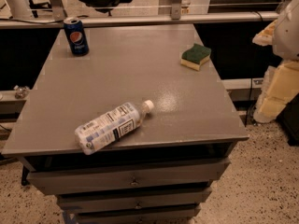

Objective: Move sponge near pepsi can

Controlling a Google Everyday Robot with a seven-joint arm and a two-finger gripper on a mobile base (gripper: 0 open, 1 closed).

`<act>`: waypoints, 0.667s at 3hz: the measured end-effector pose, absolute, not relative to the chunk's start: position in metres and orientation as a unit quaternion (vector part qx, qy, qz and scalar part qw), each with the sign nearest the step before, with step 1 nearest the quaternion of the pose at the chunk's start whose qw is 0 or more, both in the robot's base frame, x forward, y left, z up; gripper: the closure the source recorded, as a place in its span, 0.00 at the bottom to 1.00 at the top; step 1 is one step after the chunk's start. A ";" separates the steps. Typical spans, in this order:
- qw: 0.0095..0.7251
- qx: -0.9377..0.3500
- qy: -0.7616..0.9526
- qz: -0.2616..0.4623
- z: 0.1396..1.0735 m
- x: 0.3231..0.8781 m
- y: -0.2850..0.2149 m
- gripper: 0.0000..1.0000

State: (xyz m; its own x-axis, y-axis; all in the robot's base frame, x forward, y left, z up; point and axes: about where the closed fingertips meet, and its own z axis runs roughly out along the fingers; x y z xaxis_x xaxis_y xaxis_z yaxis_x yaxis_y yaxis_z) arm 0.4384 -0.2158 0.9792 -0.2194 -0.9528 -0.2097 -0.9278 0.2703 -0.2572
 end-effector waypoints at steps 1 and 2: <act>0.174 -0.601 0.779 -0.040 0.980 0.441 -0.214 0.00; 0.208 -0.597 0.775 -0.032 0.975 0.461 -0.212 0.00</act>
Offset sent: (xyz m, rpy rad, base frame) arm 0.0630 0.0075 -0.0140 0.1626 -0.1434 0.0115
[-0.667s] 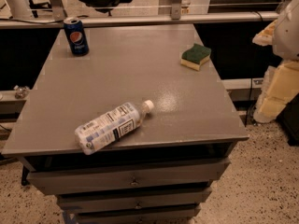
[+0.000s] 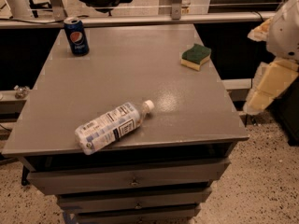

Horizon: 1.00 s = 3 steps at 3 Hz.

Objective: Move sponge near pepsi can

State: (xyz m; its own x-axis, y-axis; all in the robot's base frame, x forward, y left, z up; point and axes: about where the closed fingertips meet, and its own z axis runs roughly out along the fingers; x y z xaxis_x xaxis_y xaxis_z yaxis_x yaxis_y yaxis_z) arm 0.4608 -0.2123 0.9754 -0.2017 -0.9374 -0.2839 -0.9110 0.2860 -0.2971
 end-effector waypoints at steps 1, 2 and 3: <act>0.265 -0.584 0.767 -0.012 0.968 0.503 -0.208 0.00; 0.310 -0.561 0.767 0.005 0.957 0.552 -0.199 0.00; 0.341 -0.524 0.780 0.031 0.936 0.603 -0.190 0.00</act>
Offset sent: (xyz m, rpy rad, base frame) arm 0.1587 0.0226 -0.0328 0.3168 -0.1868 -0.0731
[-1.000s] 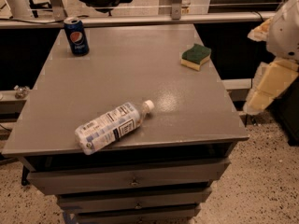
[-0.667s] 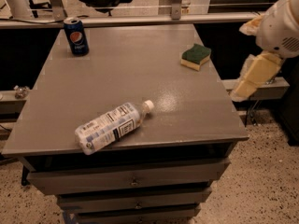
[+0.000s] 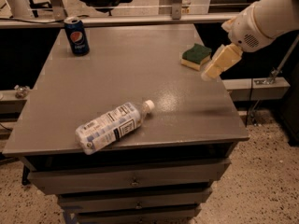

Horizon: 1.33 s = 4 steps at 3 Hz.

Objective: Move sponge near pepsi can

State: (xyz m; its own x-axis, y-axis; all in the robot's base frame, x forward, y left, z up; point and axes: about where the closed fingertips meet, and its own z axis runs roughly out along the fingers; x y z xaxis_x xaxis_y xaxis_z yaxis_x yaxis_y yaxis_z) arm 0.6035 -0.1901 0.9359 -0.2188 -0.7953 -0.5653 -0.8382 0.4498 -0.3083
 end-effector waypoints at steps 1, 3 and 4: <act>0.364 -0.486 0.793 0.053 0.914 0.649 -0.176 0.00; 0.399 -0.429 0.808 0.065 0.884 0.721 -0.163 0.00; 0.406 -0.414 0.812 0.062 0.872 0.746 -0.162 0.00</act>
Offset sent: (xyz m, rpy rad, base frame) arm 0.1346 0.0340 -0.0567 0.2129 -0.0290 -0.1895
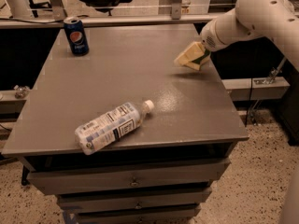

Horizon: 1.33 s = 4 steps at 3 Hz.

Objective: Move sponge near pepsi can

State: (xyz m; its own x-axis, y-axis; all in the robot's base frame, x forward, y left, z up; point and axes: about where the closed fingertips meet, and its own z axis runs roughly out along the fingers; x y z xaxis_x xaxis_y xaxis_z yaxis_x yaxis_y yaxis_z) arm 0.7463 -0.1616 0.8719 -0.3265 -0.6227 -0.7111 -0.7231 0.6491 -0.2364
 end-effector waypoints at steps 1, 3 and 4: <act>0.403 -0.403 0.819 0.058 0.857 0.759 -0.167 0.00; 0.393 -0.388 0.831 0.065 0.835 0.764 -0.171 0.39; 0.394 -0.387 0.831 0.073 0.834 0.763 -0.168 0.62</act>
Offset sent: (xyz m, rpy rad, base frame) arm 0.0208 -0.0182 -0.0417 0.0069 0.0508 -0.0807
